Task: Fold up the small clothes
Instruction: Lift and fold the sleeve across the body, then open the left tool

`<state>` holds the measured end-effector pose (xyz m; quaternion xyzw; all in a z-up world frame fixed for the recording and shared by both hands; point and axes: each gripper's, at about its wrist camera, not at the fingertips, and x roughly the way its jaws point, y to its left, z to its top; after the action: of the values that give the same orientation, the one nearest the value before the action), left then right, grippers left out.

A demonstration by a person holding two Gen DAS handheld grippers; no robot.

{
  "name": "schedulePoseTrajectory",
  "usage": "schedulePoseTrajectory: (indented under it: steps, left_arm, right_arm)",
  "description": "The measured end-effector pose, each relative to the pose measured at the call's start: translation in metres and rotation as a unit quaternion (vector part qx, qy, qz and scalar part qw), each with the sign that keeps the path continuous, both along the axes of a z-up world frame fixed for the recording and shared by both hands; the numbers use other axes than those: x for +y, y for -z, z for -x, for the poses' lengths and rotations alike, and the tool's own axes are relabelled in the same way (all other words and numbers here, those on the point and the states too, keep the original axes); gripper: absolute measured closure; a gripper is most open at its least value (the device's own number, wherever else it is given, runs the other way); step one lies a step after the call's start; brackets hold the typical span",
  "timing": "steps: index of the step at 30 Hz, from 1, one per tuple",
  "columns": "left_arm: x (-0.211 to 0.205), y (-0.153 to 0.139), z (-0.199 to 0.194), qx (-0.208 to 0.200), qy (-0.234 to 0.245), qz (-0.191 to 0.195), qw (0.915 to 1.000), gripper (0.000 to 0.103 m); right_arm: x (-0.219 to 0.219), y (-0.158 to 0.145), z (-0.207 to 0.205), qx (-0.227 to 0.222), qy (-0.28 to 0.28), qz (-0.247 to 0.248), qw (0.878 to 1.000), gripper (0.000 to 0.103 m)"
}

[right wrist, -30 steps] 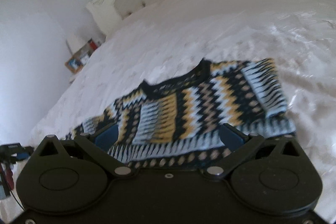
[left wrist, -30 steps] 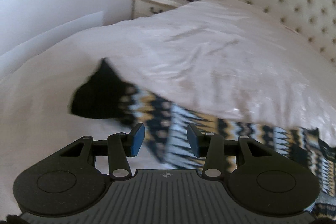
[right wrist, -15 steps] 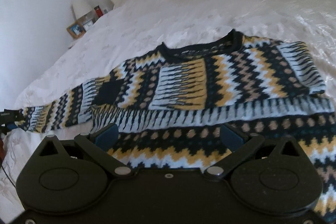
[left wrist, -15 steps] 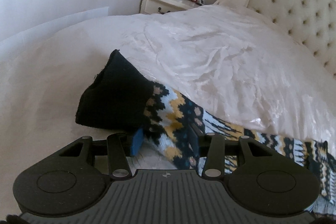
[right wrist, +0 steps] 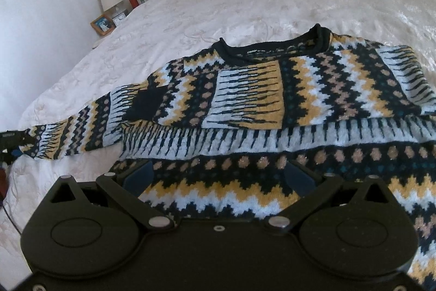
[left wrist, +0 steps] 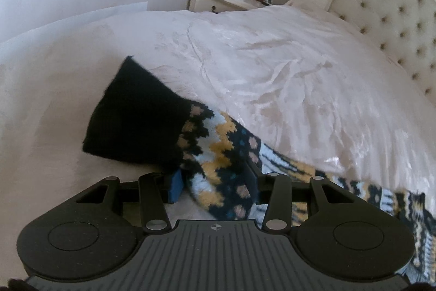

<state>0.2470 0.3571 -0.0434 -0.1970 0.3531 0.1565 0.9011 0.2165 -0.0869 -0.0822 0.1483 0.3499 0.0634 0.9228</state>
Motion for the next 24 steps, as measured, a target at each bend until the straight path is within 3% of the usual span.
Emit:
schedulePoseTrajectory:
  steps: [2,4,7,13,20,24]
  left_arm:
    - [-0.001,0.000,-0.005,-0.001,-0.001,0.000,1.0000,0.061]
    - [-0.003,-0.002,-0.004,-0.017,0.000,-0.003,0.9998,0.095]
    - [-0.012,-0.013,-0.001,-0.045,0.006,-0.005,0.9989,0.095]
    - [-0.054,-0.056,0.001,-0.081,0.067,-0.023,0.9942,0.095]
    - [-0.130,-0.115,-0.005,-0.134,0.148,-0.017,0.9797,0.095]
    - [-0.177,-0.132,-0.018,-0.150,0.205,-0.003,0.9672,0.095]
  right_arm:
    - [-0.004,-0.001,0.000,-0.003,0.004,0.001,1.000,0.000]
    - [-0.010,-0.002,0.000,-0.004,0.010,-0.001,1.000,0.000]
    - [-0.021,-0.003,-0.001,-0.006,0.018,-0.001,1.000,0.000]
    - [-0.046,-0.005,-0.004,-0.017,0.030,0.008,0.999,0.000]
    - [-0.070,-0.001,0.003,-0.040,0.050,0.032,0.997,0.000]
    - [-0.083,0.003,0.010,-0.051,0.061,0.038,0.996,0.001]
